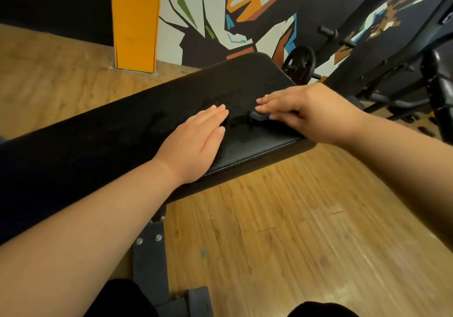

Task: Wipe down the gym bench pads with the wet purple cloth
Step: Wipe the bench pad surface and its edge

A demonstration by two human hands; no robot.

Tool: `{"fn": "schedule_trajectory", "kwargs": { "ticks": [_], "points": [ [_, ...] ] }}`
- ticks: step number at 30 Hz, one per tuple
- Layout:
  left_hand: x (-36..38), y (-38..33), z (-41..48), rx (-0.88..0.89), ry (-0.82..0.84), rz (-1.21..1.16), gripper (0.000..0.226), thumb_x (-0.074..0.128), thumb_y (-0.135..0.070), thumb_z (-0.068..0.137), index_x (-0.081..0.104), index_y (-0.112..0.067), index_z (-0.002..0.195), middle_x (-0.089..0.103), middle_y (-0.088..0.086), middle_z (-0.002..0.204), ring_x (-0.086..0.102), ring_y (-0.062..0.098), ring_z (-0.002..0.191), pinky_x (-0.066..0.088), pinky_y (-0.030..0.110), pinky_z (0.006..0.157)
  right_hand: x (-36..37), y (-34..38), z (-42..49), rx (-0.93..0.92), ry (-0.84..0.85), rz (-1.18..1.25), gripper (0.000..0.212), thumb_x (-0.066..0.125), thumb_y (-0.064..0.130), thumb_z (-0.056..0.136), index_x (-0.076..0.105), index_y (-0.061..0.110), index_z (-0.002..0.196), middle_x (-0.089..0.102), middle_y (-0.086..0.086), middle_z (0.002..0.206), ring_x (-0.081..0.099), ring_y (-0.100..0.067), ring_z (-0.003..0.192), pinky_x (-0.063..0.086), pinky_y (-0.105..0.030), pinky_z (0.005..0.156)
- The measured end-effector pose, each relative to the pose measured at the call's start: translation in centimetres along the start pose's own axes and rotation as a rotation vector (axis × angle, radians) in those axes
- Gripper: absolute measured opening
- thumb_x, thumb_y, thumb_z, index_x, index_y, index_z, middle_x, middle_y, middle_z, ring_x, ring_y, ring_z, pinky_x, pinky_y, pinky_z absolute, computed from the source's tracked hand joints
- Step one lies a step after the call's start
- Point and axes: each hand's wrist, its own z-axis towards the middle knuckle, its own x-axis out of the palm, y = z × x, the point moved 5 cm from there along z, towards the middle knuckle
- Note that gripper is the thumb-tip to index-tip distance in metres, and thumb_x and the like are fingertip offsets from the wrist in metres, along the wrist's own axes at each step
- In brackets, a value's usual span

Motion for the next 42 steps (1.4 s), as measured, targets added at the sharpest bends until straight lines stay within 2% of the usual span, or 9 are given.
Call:
{"fn": "schedule_trajectory", "kwargs": {
  "ticks": [6,10,15,19,24,28,32,37,42],
  "points": [
    [-0.5,-0.9,-0.3,-0.067,-0.025,-0.066,0.046,0.031,-0.034,0.104,0.029,-0.031,0.15,0.031,-0.014,0.154,0.017,-0.009,0.136,0.014,0.015,0.111,-0.1,-0.5,1.0,0.167,0.021,0.243,0.021,0.066,0.034,0.087,0.062,0.033,0.107,0.057,0.018,0.103,0.053,0.001,0.093,0.043,-0.014,0.078],
    [-1.2,-2.5,-0.6,-0.113,-0.161,-0.424,0.05,0.052,-0.029,0.097,0.037,-0.034,0.145,0.045,-0.017,0.144,0.04,-0.004,0.132,0.032,0.019,0.11,0.4,-0.2,2.8,0.162,-0.007,0.381,0.008,0.064,0.031,0.09,0.067,0.029,0.097,0.064,0.015,0.089,0.057,0.006,0.082,0.043,-0.006,0.067],
    [-2.8,-4.0,-0.3,-0.245,-0.396,-0.729,0.011,0.063,-0.021,0.092,0.067,-0.02,0.102,0.072,-0.007,0.105,0.067,0.004,0.1,0.054,0.029,0.09,1.0,0.6,3.8,0.156,-0.025,0.689,0.026,0.05,0.045,0.096,0.067,0.027,0.105,0.068,0.008,0.099,0.062,-0.001,0.086,0.047,-0.012,0.073],
    [-3.2,-2.6,-0.9,-0.464,-0.557,-0.773,0.005,0.06,-0.019,0.095,0.064,-0.017,0.093,0.072,-0.001,0.08,0.069,0.004,0.07,0.053,0.016,0.063,2.3,1.6,4.0,0.082,0.147,0.57,0.042,0.074,0.043,0.077,0.059,0.036,0.116,0.06,0.015,0.11,0.065,-0.003,0.087,0.05,-0.018,0.079],
    [-0.8,-3.1,-2.3,-0.35,-0.488,-0.222,0.017,0.047,-0.024,0.1,0.062,-0.021,0.092,0.062,-0.01,0.086,0.058,-0.001,0.082,0.042,0.01,0.065,3.0,3.1,3.2,-0.033,0.126,0.267,0.018,0.065,0.039,0.088,0.069,0.027,0.1,0.063,0.01,0.091,0.058,-0.005,0.083,0.052,-0.028,0.077],
    [-1.1,-3.0,-2.5,-0.398,-0.381,-0.334,0.032,0.042,-0.032,0.101,0.07,-0.022,0.092,0.065,-0.009,0.091,0.058,0.001,0.087,0.042,0.017,0.074,3.2,2.6,3.2,-0.017,0.11,0.314,0.016,0.063,0.038,0.089,0.071,0.027,0.098,0.065,0.012,0.089,0.058,-0.004,0.083,0.049,-0.023,0.074],
    [-1.5,-2.8,-3.0,-0.382,-0.173,-0.319,0.017,0.053,-0.037,0.096,0.069,-0.037,0.101,0.067,-0.02,0.097,0.058,-0.011,0.089,0.043,0.013,0.075,3.2,2.7,3.7,-0.01,0.143,0.289,0.022,0.063,0.045,0.086,0.071,0.027,0.094,0.061,0.012,0.09,0.057,-0.006,0.08,0.045,-0.02,0.068],
    [-2.8,-2.0,-2.9,-0.498,0.027,-0.378,0.017,0.07,-0.033,0.085,0.072,-0.031,0.102,0.074,-0.011,0.094,0.067,0.006,0.093,0.051,0.027,0.087,3.4,2.8,3.9,-0.031,0.21,0.327,0.029,0.063,0.05,0.082,0.07,0.022,0.084,0.067,0.003,0.096,0.062,-0.014,0.085,0.053,-0.03,0.074],
    [-3.8,-2.2,-2.6,-0.472,-0.104,-0.56,0.011,0.068,-0.025,0.087,0.072,-0.021,0.097,0.073,0.0,0.094,0.068,0.019,0.094,0.052,0.036,0.088,2.4,2.3,3.2,0.013,0.11,0.631,0.021,0.069,0.038,0.084,0.059,0.028,0.1,0.069,0.007,0.086,0.063,-0.001,0.077,0.049,-0.01,0.065]
  ]
}}
